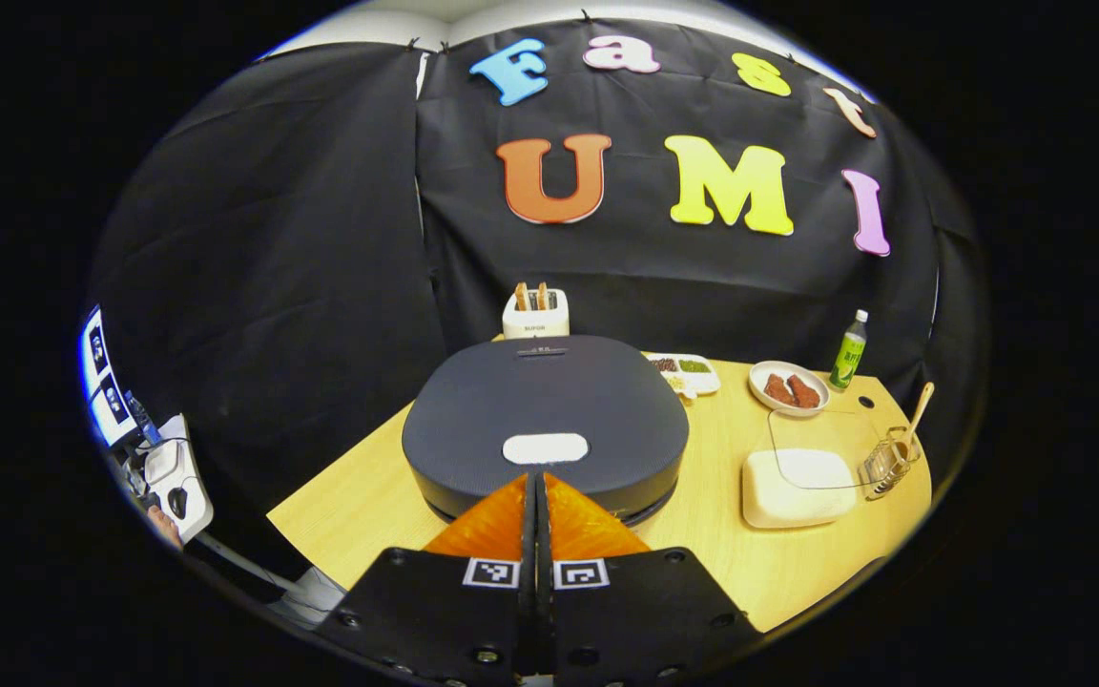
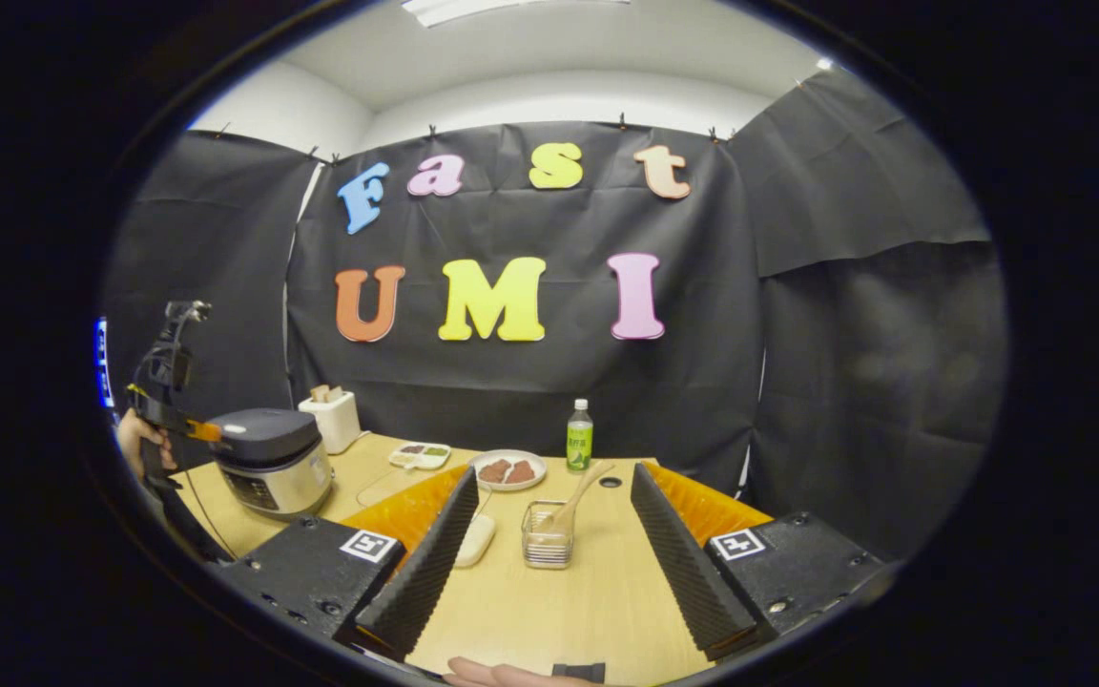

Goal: Close the left gripper, press the button to open the rice cooker; take a wooden spoon from the chopstick holder with the right hand, scoop a spoonful of rice and pour it into the rice cooker, then put the wooden spoon back into the chopstick holder.

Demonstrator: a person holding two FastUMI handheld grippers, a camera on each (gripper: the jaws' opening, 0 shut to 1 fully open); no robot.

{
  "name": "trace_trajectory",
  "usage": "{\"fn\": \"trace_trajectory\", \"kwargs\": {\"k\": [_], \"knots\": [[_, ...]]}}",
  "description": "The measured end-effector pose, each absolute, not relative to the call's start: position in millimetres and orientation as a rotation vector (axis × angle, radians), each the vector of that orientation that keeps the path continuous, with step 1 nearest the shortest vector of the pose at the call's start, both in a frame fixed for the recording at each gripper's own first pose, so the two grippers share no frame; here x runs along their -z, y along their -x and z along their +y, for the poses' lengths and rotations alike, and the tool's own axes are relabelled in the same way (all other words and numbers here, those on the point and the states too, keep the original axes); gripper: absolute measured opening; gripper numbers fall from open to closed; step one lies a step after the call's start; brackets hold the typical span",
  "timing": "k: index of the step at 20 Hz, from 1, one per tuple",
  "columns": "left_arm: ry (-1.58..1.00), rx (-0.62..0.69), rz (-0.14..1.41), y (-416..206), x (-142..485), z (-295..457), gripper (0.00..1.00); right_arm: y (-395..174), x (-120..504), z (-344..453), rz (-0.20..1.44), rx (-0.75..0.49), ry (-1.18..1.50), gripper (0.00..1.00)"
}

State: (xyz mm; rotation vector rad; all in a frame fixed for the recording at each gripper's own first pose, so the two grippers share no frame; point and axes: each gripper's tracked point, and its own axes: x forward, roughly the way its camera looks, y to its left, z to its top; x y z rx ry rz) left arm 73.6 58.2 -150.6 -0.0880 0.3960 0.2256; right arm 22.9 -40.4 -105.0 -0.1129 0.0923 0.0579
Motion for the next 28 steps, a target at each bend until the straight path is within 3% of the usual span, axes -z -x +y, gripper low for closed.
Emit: {"fn": "trace_trajectory", "kwargs": {"k": [2, 3, 6, 7, 9, 14, 21, 28], "knots": [[0.072, -0.198, 0.315, -55, 120, 44, 0.05, -25, 109, -42, 0.107, -0.050, 0.100, 1.00], [0.052, -0.217, 0.291, -44, 109, 44, 0.24, -27, 110, -44, 0.110, -0.045, 0.095, 1.00], [0.009, -0.244, 0.193, -6, 74, 37, 0.47, -32, 114, -44, 0.113, -0.041, 0.078, 1.00], [-0.010, -0.243, 0.157, 4, 63, 33, 0.67, -34, 115, -44, 0.116, -0.040, 0.067, 1.00], [-0.016, -0.221, 0.120, 26, 51, 20, 0.97, -40, 118, -42, 0.118, -0.047, 0.055, 1.00], [0.013, -0.162, 0.051, 58, 38, 5, 0.96, -64, 123, -55, 0.117, -0.004, 0.062, 1.00], [0.002, -0.120, -0.003, 90, 45, -6, 0.96, -105, 130, -40, 0.051, -0.073, 0.105, 1.00], [0.033, -0.078, -0.025, 123, 80, -20, 0.95, -168, 185, -50, 0.153, -0.043, 0.063, 1.00]]}}
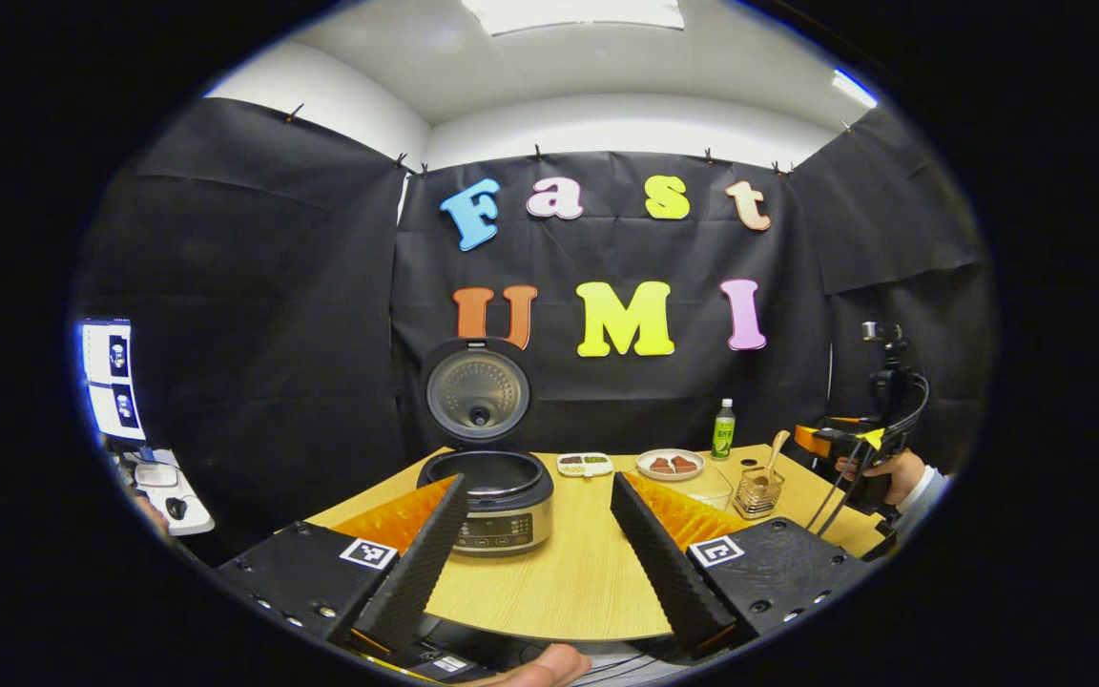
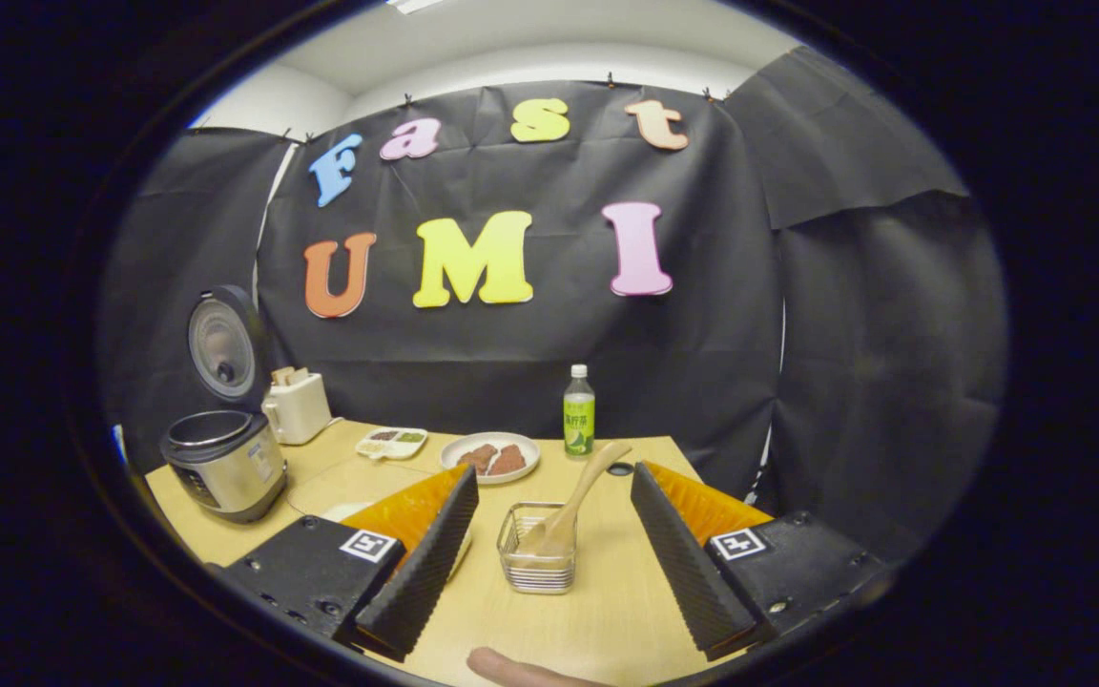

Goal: Close the left gripper, press the button to open the rice cooker; take a wooden spoon from the chopstick holder with the right hand, scoop a spoonful of rice and pour it into the rice cooker, then put the wooden spoon back into the chopstick holder.

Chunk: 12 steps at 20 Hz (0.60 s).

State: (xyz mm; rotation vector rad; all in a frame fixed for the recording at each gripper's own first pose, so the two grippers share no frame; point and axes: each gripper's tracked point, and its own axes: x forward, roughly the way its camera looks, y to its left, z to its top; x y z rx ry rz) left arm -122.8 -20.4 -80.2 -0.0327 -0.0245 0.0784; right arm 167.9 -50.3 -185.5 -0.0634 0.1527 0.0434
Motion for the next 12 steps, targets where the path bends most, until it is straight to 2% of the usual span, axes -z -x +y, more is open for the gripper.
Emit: {"fn": "trace_trajectory", "kwargs": {"k": [3, 7, 9, 11, 12], "knots": [[0.054, -0.072, -0.016, 124, 95, -16, 0.95, -201, 204, -58, 0.158, -0.010, 0.038, 1.00], [0.027, -0.111, -0.013, 117, 103, 3, 0.96, -245, 236, -82, 0.213, 0.104, 0.007, 1.00], [0.014, -0.134, -0.010, 109, 110, 13, 0.96, -263, 249, -79, 0.250, 0.084, -0.059, 1.00], [0.007, -0.163, 0.013, 104, 121, 25, 0.96, -284, 259, -82, 0.299, 0.074, -0.140, 0.87], [0.006, -0.169, 0.025, 102, 125, 28, 0.96, -295, 268, -84, 0.327, 0.068, -0.160, 0.84]]}}
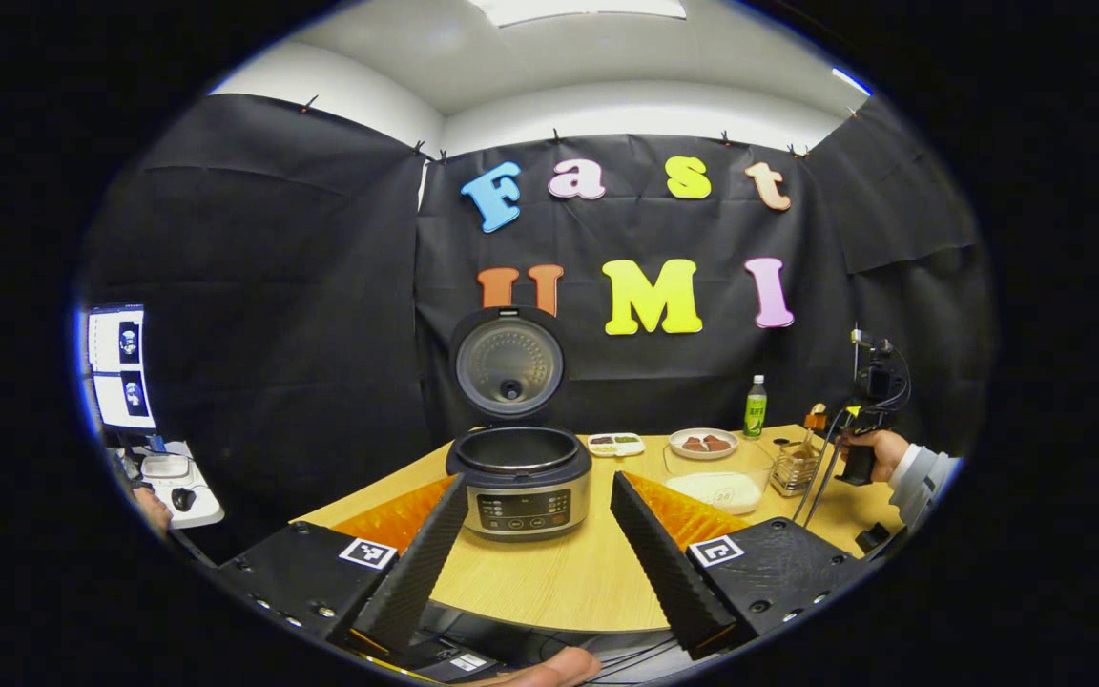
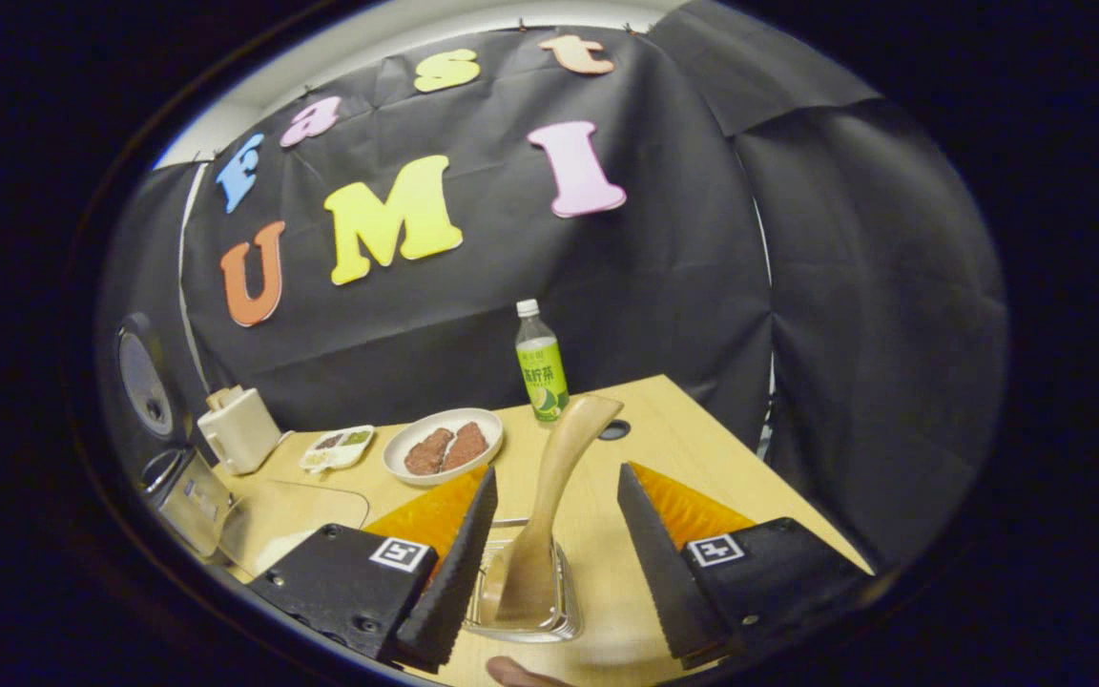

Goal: Close the left gripper, press the button to open the rice cooker; take a wooden spoon from the chopstick holder with the right hand, scoop a spoonful of rice and pour it into the rice cooker, then put the wooden spoon back into the chopstick holder.

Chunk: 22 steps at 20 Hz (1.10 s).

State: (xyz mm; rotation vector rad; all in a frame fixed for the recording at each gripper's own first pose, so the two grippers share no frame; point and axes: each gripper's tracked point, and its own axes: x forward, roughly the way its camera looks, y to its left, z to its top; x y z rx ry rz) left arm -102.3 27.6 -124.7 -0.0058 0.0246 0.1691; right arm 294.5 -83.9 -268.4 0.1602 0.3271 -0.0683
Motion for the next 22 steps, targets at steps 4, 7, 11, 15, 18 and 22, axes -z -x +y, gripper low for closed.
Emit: {"fn": "trace_trajectory", "kwargs": {"k": [4, 7, 11, 15, 18, 22], "knots": [[0.004, -0.162, 0.006, 102, 114, 35, 0.96, -327, 274, -80, 0.380, -0.006, -0.248, 0.68], [0.015, -0.149, -0.027, 109, 98, 39, 0.96, -333, 281, -63, 0.451, -0.110, -0.219, 0.34], [0.038, -0.125, -0.068, 112, 89, 41, 0.95, -316, 238, -56, 0.360, -0.148, -0.169, 0.20], [0.030, -0.136, -0.074, 120, 89, 47, 0.96, -303, 184, -50, 0.250, -0.096, -0.088, 0.16], [0.048, -0.126, -0.087, 125, 83, 45, 0.96, -286, 151, -25, 0.200, -0.118, -0.046, 0.14], [0.054, -0.129, -0.103, 134, 79, 51, 0.96, -274, 137, 14, 0.201, -0.146, -0.075, 0.14]]}}
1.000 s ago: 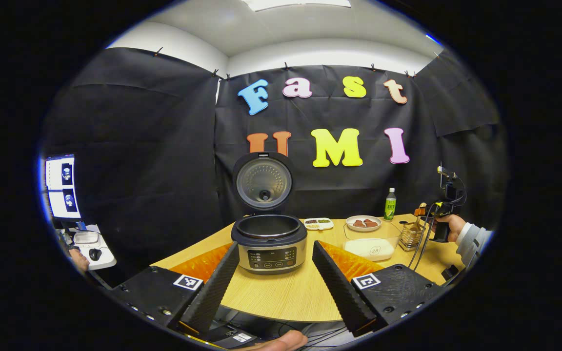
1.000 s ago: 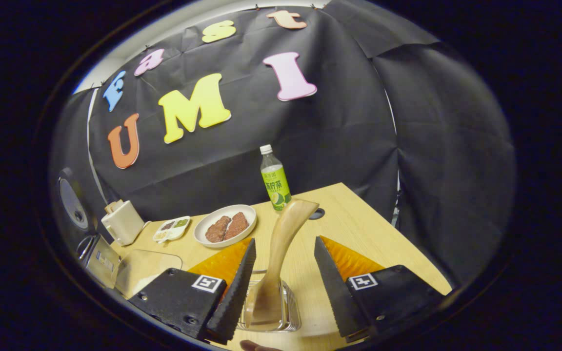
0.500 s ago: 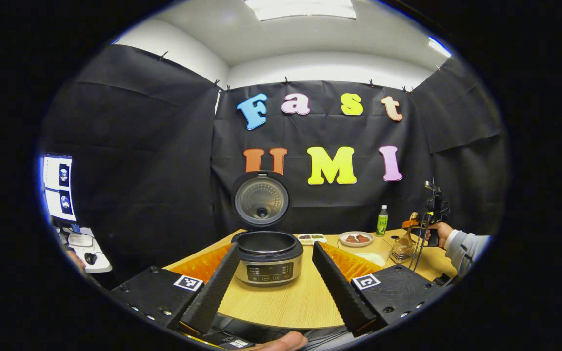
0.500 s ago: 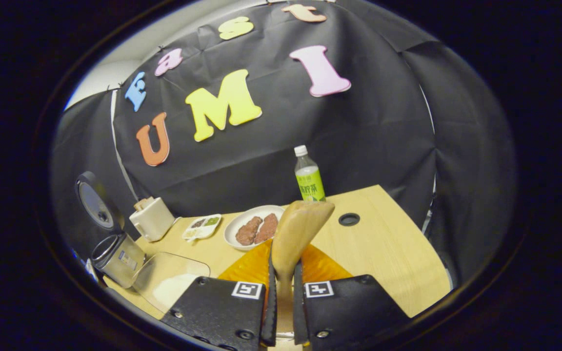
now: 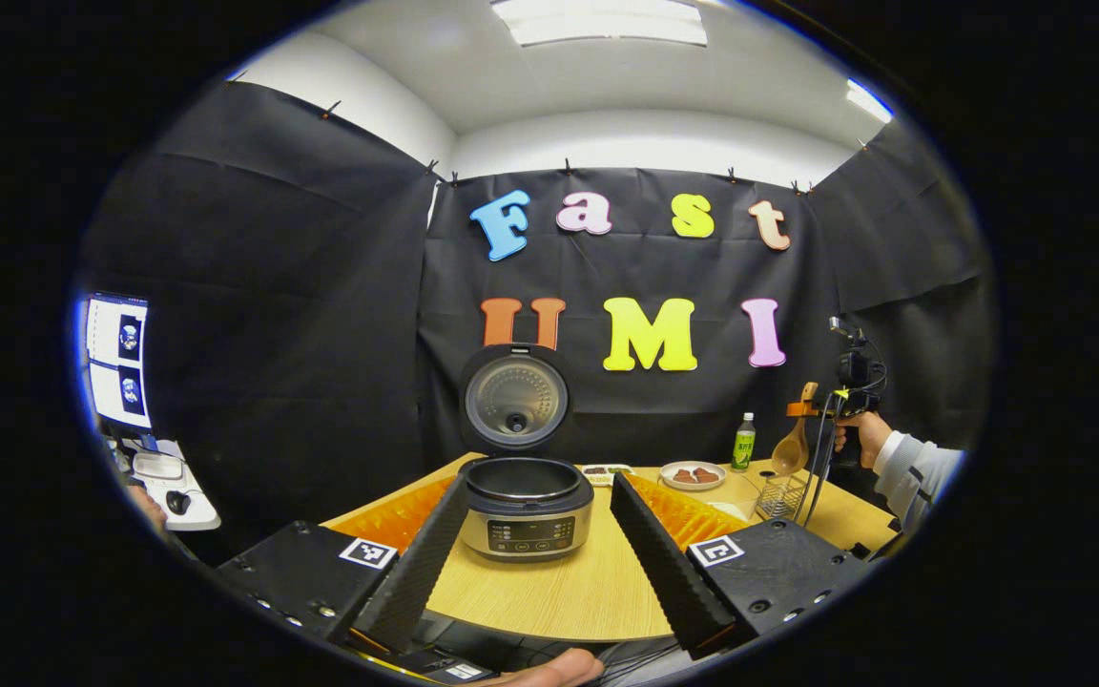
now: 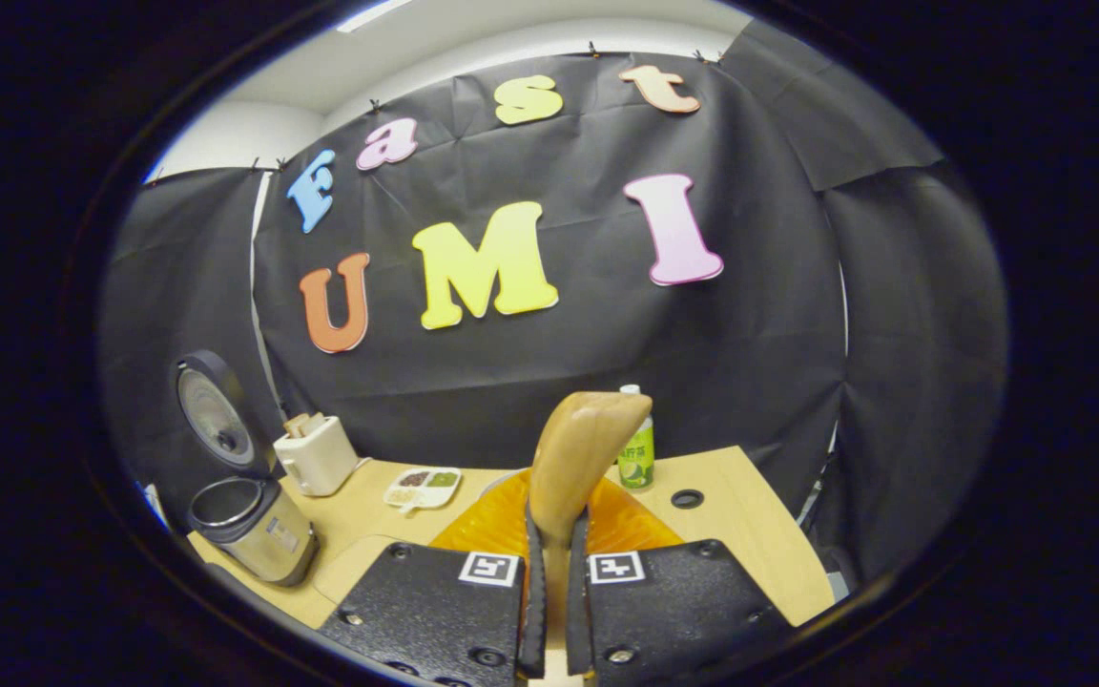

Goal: Close the left gripper, press the button to open the rice cooker; take a wooden spoon from the chopstick holder with the right hand, scoop a spoonful of rice and pour it into the rice cooker, then put the wooden spoon back into the chopstick holder.

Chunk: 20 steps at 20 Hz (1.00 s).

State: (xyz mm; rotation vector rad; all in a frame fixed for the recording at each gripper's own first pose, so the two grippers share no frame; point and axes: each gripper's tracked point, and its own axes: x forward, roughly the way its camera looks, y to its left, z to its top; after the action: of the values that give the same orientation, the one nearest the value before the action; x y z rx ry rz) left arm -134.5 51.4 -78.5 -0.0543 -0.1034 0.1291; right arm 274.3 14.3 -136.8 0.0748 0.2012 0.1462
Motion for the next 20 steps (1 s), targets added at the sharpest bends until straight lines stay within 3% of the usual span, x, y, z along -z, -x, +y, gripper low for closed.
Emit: {"fn": "trace_trajectory", "kwargs": {"k": [7, 15, 20], "knots": [[0.060, -0.084, -0.107, 146, 72, 47, 0.97, -269, 154, 76, 0.191, -0.124, -0.006, 0.14], [0.073, -0.100, -0.108, 153, 58, 59, 0.97, -295, 234, 104, 0.252, -0.059, 0.048, 0.14], [0.088, -0.090, -0.093, 149, 62, 60, 0.96, -311, 238, 111, 0.125, -0.015, 0.189, 0.13]]}}
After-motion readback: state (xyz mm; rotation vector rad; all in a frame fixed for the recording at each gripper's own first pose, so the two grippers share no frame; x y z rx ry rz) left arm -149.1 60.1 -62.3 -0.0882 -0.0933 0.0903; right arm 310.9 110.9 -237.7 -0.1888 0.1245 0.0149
